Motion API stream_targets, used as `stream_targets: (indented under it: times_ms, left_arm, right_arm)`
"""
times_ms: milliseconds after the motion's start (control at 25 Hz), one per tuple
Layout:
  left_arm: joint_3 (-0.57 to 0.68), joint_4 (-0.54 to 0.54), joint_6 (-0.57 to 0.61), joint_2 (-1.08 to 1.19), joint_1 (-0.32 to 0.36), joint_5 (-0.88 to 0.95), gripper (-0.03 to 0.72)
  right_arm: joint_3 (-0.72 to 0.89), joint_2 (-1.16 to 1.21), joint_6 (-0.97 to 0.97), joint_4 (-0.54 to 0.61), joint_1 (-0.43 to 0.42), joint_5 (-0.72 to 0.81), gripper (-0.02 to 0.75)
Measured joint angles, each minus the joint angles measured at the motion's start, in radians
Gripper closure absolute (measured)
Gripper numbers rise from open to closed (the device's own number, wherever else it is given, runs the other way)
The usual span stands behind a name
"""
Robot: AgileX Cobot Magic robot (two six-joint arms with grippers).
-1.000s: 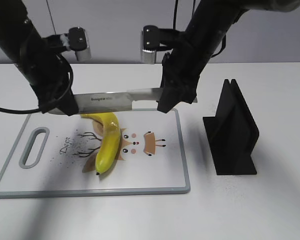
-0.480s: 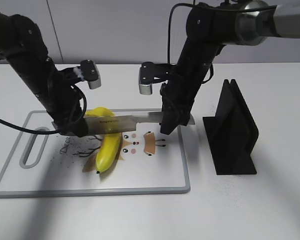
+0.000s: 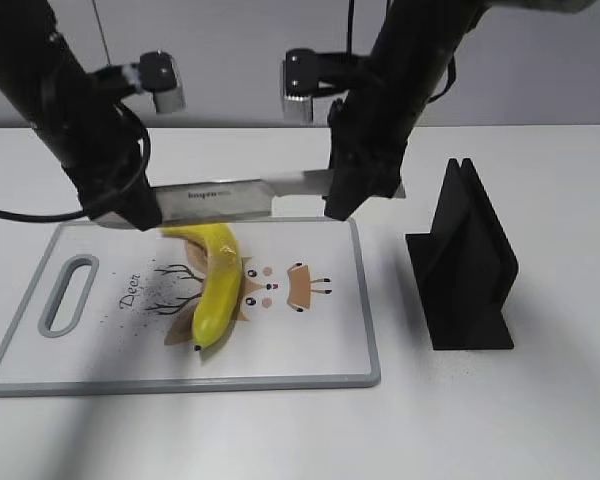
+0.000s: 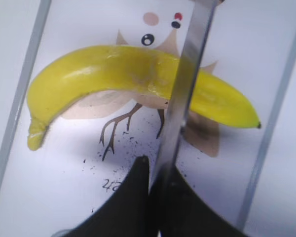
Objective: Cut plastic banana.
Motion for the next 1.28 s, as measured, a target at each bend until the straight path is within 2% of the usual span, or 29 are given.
stream_targets:
  times_ms: [200,440,480,560,640,760,840,920,1040,1160,1280]
  left_arm:
    - [-0.029,0.000,0.000,-0.099,0.000,0.062,0.662]
    - [-0.029,-0.007,0.003,-0.104,0.000,0.063,0.647]
    - [-0.029,-0.012,0.000,-0.104,0.000,0.061,0.619]
    - [-0.033,-0.025,-0.004,-0.104,0.000,0.054,0.514]
    - [-0.035,-0.047,-0.006,-0.107,0.000,0.053,0.353]
    - [-0.035,-0.064,-0.009,-0.129,0.003,0.020,0.160]
    - [-0.035,-0.063,-0.024,-0.162,0.008,-0.015,0.110]
    - [-0.035,-0.036,-0.085,-0.204,0.021,-0.057,0.099]
    - [-0.035,0.035,-0.259,-0.269,0.070,-0.080,0.099]
    - [-0.035,0.063,-0.495,-0.333,0.164,-0.066,0.100]
    - [-0.035,0.083,-0.701,-0.378,0.267,0.034,0.100]
  right_arm:
    - [-0.001,-0.108,0.001,0.022,0.000,0.021,0.575]
    - [-0.001,-0.115,0.001,0.023,0.000,0.020,0.575]
    - [-0.001,-0.115,0.001,0.023,0.000,0.021,0.576]
    - [-0.001,-0.115,0.007,0.023,0.000,0.021,0.576]
    - [-0.001,-0.115,0.013,0.020,0.000,0.020,0.576]
    - [-0.001,-0.115,0.023,0.010,0.000,0.019,0.576]
    - [-0.001,-0.115,0.043,0.004,0.000,0.021,0.576]
    - [-0.001,-0.115,0.108,-0.009,0.000,0.023,0.576]
    - [-0.010,-0.115,0.286,-0.044,0.000,0.033,0.576]
    - [-0.039,-0.129,0.479,-0.095,0.000,0.034,0.576]
    - [-0.052,-0.164,0.626,-0.144,0.000,0.035,0.576]
